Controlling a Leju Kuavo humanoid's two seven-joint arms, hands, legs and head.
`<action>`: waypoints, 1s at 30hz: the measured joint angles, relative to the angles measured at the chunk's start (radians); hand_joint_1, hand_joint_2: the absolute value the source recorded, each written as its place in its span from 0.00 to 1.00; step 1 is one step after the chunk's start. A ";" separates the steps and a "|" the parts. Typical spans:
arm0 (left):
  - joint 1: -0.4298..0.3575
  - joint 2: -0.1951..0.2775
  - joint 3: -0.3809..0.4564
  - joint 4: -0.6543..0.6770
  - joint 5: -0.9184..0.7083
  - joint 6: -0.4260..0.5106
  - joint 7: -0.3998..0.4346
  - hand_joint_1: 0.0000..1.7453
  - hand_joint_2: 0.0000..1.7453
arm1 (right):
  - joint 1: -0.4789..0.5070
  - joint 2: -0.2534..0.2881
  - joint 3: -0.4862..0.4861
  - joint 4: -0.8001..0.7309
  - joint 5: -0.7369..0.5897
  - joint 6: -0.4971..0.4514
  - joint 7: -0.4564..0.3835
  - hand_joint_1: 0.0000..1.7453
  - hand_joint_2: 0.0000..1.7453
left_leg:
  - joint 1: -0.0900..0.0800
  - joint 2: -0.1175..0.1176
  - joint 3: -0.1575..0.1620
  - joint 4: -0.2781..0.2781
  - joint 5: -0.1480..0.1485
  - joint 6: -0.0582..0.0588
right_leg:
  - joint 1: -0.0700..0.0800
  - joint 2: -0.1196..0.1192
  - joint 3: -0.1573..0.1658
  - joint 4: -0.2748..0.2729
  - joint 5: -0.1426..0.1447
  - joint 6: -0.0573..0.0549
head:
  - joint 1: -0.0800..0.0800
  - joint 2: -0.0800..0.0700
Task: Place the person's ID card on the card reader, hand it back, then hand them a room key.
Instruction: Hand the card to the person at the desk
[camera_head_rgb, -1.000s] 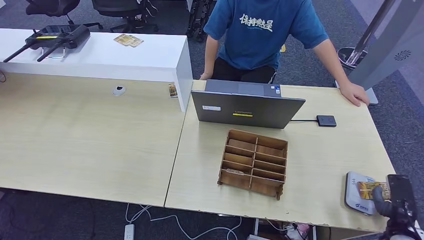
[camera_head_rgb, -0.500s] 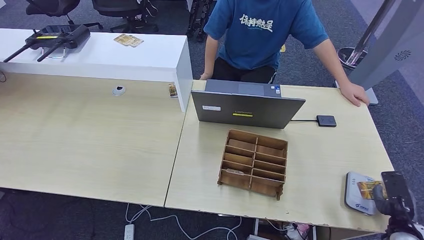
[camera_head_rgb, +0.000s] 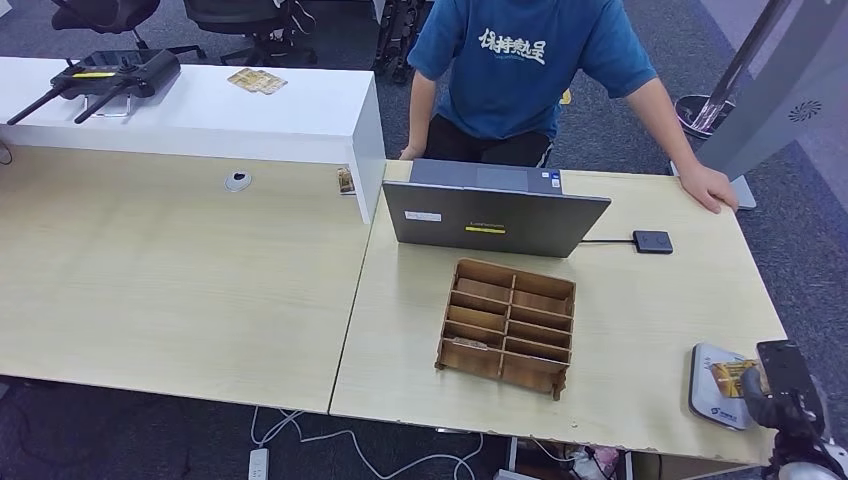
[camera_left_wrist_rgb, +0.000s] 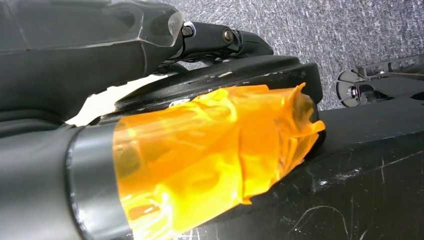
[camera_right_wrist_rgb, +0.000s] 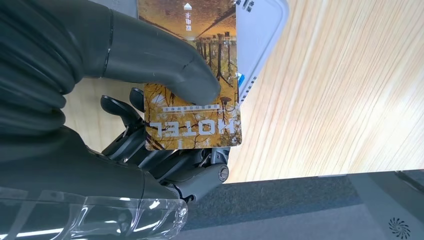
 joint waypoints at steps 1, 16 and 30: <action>0.000 0.000 0.000 0.000 0.001 0.000 0.000 0.00 0.00 | 0.000 0.000 0.000 0.000 0.000 0.003 -0.001 1.00 1.00 | 0.000 0.000 0.000 0.000 0.000 0.000 | 0.000 0.000 0.000 0.000 0.000 0.000 | 0.000 0.000; 0.001 0.001 0.000 0.000 0.019 -0.005 -0.013 0.00 0.00 | 0.001 0.017 0.038 -0.117 -0.198 0.119 -0.108 1.00 1.00 | 0.000 0.000 0.000 0.000 0.000 0.000 | 0.000 0.000 0.000 0.000 0.000 0.000 | 0.000 0.000; 0.002 0.002 0.000 0.000 0.024 -0.006 -0.018 0.00 0.00 | -0.027 0.025 0.131 -0.287 -0.178 0.009 -0.131 1.00 1.00 | 0.000 0.000 -0.001 0.000 0.000 0.000 | 0.000 0.000 0.000 0.000 0.000 0.000 | 0.000 0.000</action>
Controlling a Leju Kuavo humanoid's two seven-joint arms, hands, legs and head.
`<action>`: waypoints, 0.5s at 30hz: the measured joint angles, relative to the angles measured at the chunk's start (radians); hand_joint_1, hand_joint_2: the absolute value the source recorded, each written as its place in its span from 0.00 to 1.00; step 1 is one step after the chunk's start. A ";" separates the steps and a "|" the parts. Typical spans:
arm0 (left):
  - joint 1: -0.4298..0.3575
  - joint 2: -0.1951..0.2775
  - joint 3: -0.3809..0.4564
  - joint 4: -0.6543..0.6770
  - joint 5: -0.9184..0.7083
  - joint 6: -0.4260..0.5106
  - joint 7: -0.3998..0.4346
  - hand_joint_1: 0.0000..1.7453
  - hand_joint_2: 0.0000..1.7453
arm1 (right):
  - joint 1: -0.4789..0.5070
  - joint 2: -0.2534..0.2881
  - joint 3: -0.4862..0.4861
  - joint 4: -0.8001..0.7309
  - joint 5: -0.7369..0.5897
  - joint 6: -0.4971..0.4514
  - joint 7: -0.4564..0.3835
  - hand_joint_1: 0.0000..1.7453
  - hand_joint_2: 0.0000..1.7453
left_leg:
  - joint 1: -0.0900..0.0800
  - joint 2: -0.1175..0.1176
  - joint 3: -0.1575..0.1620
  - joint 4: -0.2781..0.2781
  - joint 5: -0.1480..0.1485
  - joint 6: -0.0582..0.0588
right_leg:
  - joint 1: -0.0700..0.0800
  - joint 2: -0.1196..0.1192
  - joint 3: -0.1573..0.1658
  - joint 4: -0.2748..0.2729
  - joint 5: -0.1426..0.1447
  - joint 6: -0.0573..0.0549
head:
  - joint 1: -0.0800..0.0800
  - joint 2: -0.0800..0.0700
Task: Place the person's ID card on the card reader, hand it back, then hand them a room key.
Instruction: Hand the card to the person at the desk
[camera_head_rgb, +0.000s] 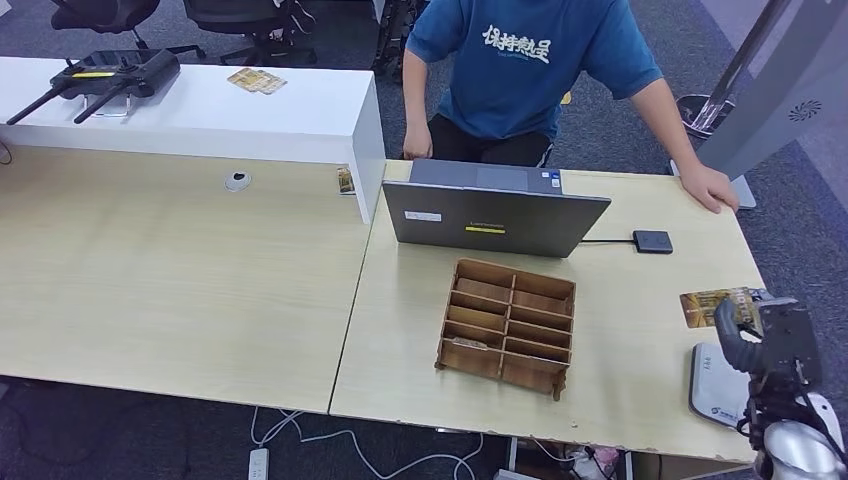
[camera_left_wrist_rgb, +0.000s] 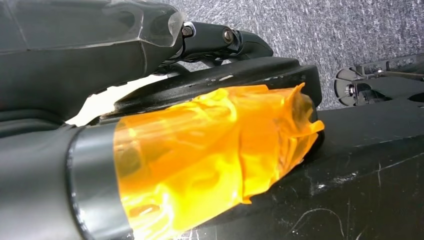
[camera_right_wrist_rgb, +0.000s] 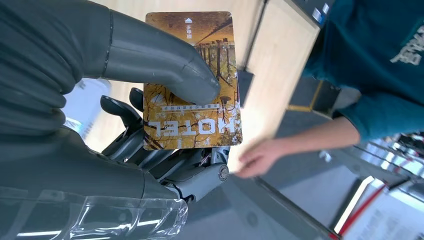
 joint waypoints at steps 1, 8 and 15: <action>0.000 0.000 0.000 0.000 -0.002 0.000 0.000 0.00 0.00 | -0.010 0.000 0.010 -0.008 0.027 -0.023 0.000 1.00 1.00 | 0.000 0.000 0.000 0.000 0.000 0.000 | 0.000 0.000 0.000 0.000 0.000 0.000 | 0.000 0.000; 0.000 0.000 0.000 0.000 -0.025 -0.003 0.007 0.00 0.00 | -0.114 0.005 0.081 -0.039 0.230 -0.140 0.038 1.00 1.00 | 0.000 0.000 0.000 0.000 0.000 0.000 | 0.000 0.001 0.000 0.001 0.000 0.000 | 0.000 0.000; -0.001 0.000 0.000 0.000 -0.057 -0.008 0.018 0.00 0.00 | -0.249 0.037 0.162 -0.033 0.320 -0.157 0.102 1.00 1.00 | 0.000 0.001 0.000 0.000 0.001 0.000 | 0.000 0.001 0.000 0.001 0.000 0.000 | 0.000 0.000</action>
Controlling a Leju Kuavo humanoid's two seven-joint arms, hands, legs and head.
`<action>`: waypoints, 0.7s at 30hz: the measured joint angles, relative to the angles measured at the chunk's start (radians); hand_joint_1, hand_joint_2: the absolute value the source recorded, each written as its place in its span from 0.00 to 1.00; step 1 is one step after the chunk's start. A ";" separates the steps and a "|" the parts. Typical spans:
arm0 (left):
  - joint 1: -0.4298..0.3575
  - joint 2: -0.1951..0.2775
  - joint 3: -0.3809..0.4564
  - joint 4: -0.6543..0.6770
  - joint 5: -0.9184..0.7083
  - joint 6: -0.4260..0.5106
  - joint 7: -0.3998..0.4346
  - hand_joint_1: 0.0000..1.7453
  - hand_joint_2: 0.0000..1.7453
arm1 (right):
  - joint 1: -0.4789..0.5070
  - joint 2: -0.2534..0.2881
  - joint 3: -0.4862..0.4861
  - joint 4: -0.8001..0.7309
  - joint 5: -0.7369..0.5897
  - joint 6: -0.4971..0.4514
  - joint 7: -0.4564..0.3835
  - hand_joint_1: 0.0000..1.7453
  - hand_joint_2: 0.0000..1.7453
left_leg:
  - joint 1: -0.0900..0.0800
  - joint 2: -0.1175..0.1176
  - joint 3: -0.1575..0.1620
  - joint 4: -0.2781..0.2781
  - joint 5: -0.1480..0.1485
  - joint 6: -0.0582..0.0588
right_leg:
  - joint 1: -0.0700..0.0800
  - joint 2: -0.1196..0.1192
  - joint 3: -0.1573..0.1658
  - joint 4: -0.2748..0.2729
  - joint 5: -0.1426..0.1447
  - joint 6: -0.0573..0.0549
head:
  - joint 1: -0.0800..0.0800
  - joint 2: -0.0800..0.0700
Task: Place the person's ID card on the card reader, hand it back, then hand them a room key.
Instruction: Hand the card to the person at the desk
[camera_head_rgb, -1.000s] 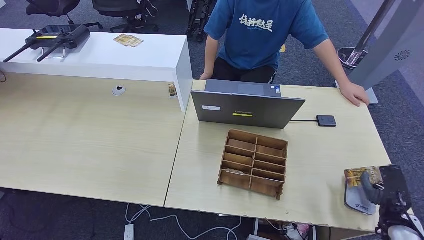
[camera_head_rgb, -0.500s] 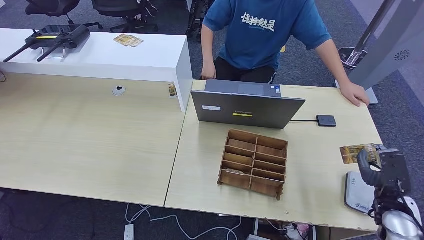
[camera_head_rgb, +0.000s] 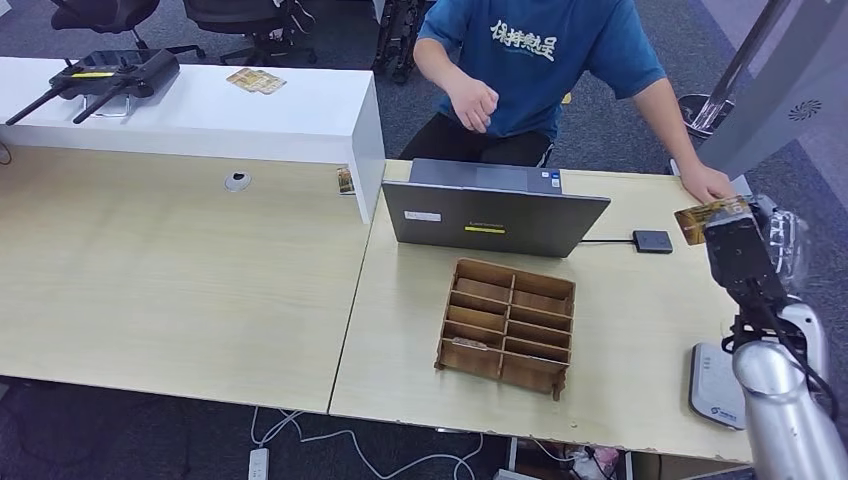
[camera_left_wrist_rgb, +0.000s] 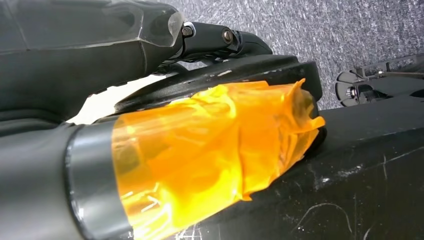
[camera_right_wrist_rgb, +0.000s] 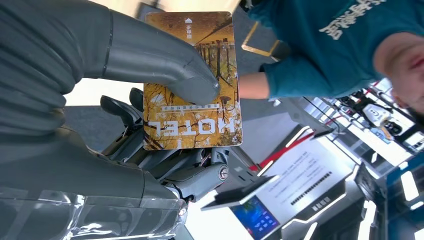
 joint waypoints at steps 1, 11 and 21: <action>0.000 0.000 0.000 0.000 -0.005 -0.002 0.002 0.00 0.00 | -0.022 0.008 0.012 0.005 0.011 -0.002 0.009 1.00 1.00 | 0.000 0.000 0.000 0.000 0.000 0.000 | 0.000 0.000 0.000 0.000 0.000 0.000 | 0.000 0.000; -0.001 0.001 0.000 0.000 -0.042 -0.011 0.010 0.00 0.00 | -0.217 0.104 0.106 0.072 0.129 -0.060 0.080 1.00 1.00 | 0.000 0.000 0.000 0.000 0.001 -0.001 | 0.000 0.000 0.000 0.000 0.000 0.000 | 0.000 0.000; -0.004 0.001 0.000 0.000 -0.068 -0.013 0.029 0.00 0.00 | -0.334 0.201 0.185 0.140 0.226 -0.059 0.139 1.00 1.00 | 0.000 0.000 0.000 0.000 0.001 -0.001 | 0.000 0.000 0.000 0.000 0.000 0.000 | 0.000 0.000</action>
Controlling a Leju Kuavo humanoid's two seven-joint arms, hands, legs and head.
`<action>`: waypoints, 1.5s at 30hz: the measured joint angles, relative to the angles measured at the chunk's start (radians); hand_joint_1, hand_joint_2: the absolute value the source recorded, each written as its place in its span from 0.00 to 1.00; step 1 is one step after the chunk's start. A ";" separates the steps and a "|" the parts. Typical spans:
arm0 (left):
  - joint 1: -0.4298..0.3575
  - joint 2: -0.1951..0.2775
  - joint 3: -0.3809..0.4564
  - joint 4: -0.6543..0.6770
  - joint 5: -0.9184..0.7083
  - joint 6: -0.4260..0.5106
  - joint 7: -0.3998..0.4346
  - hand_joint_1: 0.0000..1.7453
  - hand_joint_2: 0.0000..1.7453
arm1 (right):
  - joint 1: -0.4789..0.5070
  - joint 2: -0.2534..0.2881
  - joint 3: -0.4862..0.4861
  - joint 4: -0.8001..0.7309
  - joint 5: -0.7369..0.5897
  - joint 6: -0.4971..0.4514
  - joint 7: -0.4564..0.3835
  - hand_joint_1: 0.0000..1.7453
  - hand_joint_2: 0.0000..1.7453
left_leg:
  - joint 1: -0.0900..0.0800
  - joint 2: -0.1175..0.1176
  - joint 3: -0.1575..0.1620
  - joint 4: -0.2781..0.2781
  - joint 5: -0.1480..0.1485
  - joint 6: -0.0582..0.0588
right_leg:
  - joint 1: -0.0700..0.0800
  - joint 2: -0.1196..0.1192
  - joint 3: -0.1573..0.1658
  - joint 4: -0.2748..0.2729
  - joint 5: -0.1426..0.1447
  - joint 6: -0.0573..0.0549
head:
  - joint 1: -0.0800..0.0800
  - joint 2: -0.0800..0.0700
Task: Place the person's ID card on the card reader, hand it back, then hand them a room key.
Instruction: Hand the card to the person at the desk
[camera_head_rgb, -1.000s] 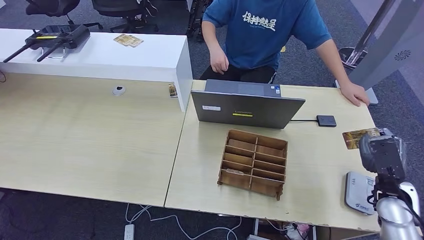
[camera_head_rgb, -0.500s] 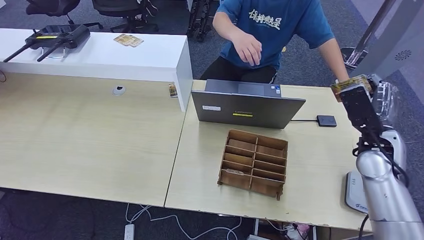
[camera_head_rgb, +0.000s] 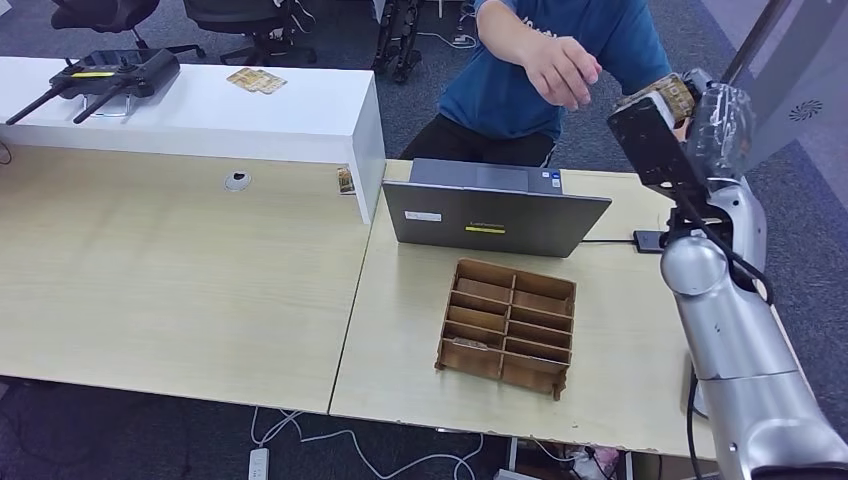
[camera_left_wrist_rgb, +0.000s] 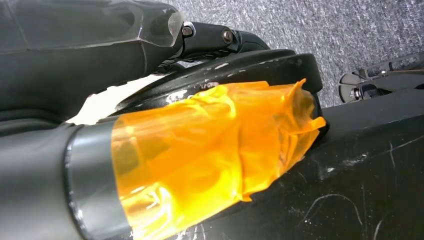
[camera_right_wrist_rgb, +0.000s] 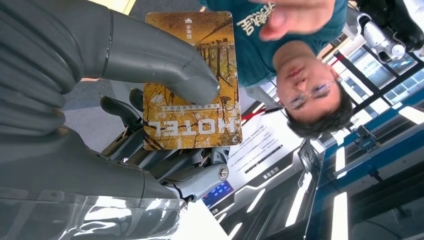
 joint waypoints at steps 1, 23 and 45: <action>0.000 0.000 0.000 0.000 -0.004 -0.001 0.002 0.00 0.00 | -0.009 0.010 0.007 0.007 0.008 0.002 0.009 1.00 1.00 | 0.000 0.000 0.000 0.000 0.000 0.000 | 0.000 0.000 0.000 0.000 0.000 0.000 | 0.000 0.000; -0.003 0.003 0.000 0.000 -0.019 -0.009 0.016 0.00 0.00 | -0.092 0.127 0.098 0.167 0.117 0.018 0.092 0.81 1.00 | 0.000 0.000 0.000 0.000 0.000 0.000 | 0.000 0.000 0.000 0.000 0.000 0.000 | 0.000 0.000; -0.003 0.003 0.000 0.000 -0.008 -0.011 0.015 0.00 0.00 | -0.063 0.128 0.099 0.151 0.181 -0.065 0.057 0.00 1.00 | 0.000 0.000 0.001 0.000 0.000 0.000 | 0.000 0.000 0.000 0.000 0.000 0.000 | 0.000 0.000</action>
